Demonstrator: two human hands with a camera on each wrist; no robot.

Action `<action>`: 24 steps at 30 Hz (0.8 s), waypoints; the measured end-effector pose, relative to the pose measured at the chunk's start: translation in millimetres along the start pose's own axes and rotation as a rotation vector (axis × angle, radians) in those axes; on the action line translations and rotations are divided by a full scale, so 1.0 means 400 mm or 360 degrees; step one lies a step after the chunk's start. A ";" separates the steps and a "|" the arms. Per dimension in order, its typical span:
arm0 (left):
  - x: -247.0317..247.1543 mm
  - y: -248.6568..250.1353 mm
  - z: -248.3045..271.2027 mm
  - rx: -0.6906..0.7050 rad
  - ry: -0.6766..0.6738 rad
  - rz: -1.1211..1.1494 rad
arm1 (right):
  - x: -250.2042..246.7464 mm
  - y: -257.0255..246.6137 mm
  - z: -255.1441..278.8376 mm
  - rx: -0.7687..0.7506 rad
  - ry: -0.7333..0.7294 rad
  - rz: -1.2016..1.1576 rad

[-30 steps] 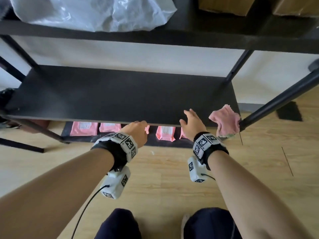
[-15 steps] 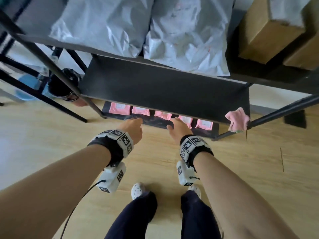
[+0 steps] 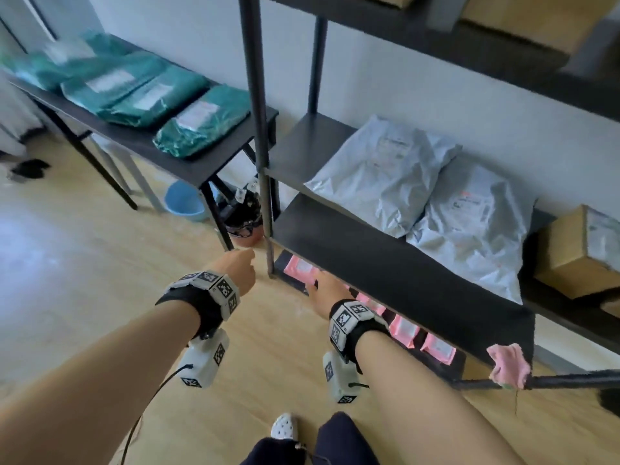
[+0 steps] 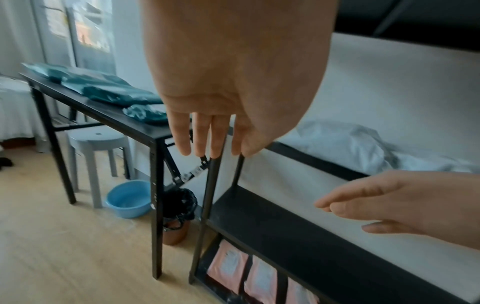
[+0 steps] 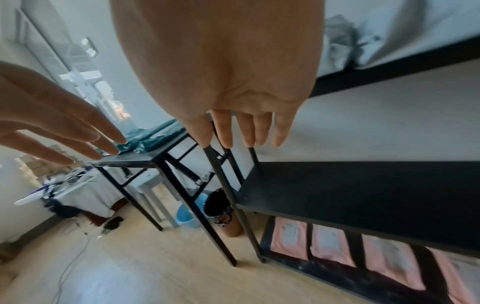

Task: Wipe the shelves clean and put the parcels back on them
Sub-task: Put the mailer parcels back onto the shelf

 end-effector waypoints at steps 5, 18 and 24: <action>-0.163 -0.131 -0.014 -0.0182 0.0159 0.0065 | -0.081 -0.208 -0.066 -0.0205 -0.0005 0.0022; -0.497 -0.392 -0.269 -0.0407 0.0241 0.0177 | -0.273 -0.632 -0.396 -0.0474 -0.0072 0.0080; -0.618 -0.477 -0.430 -0.0360 0.0247 0.0186 | -0.317 -0.756 -0.551 -0.0449 -0.0078 -0.0008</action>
Point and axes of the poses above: each hand's wrist, its own z-axis away from the middle knuckle, its own x-axis out of the palm, y = z × x, the point moved 7 cm from there along -z, towards the middle knuckle, and after that the axes turned 10 degrees about -y, right-handed, at the moved point
